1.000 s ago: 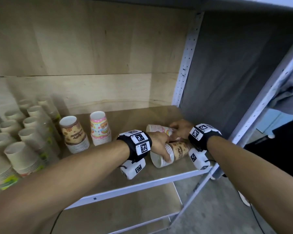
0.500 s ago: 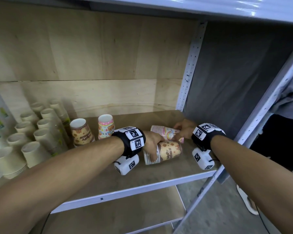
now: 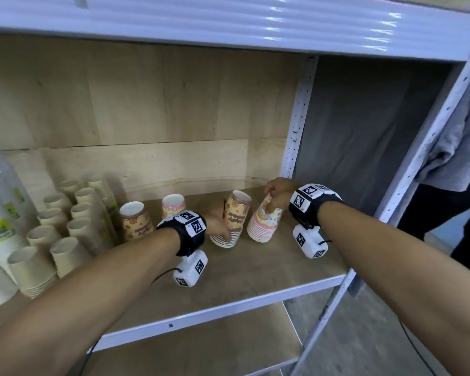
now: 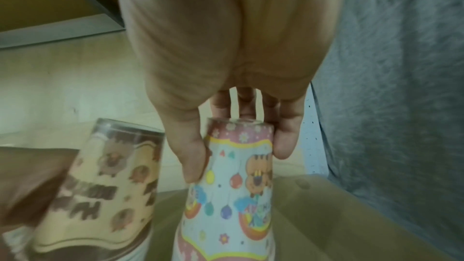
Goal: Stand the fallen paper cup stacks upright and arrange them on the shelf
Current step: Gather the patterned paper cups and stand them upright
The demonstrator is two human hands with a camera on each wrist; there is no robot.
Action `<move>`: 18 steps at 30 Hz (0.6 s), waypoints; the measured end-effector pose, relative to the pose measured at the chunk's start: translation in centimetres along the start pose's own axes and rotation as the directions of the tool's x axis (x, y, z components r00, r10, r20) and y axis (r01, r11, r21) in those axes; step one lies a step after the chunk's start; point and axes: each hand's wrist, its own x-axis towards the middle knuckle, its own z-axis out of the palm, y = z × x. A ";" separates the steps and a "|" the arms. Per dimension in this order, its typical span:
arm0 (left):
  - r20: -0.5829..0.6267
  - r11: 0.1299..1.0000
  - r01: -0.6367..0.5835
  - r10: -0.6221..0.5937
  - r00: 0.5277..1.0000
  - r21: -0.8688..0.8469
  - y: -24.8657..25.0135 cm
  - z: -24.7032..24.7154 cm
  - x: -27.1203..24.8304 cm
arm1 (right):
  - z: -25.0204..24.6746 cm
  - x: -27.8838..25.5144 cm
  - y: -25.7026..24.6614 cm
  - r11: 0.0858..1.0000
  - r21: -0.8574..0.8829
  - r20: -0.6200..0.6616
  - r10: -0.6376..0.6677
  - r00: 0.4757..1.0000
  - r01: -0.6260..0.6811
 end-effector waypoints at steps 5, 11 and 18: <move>-0.133 0.996 0.015 -0.027 0.991 -0.089 -0.4 1.7 0.9 | 0.8 0.1 -1.4 0.997 -0.028 0.029 -0.065 0.998 0.065; -0.148 0.988 0.010 -0.032 0.988 -0.152 -1.4 3.0 2.4 | 1.4 -0.3 -1.8 0.994 -0.014 0.026 -0.106 0.994 0.106; -0.116 0.988 -0.016 -0.002 0.993 -0.152 -0.6 1.0 1.5 | 1.1 0.0 -2.5 0.992 -0.108 -0.030 -0.074 0.997 0.070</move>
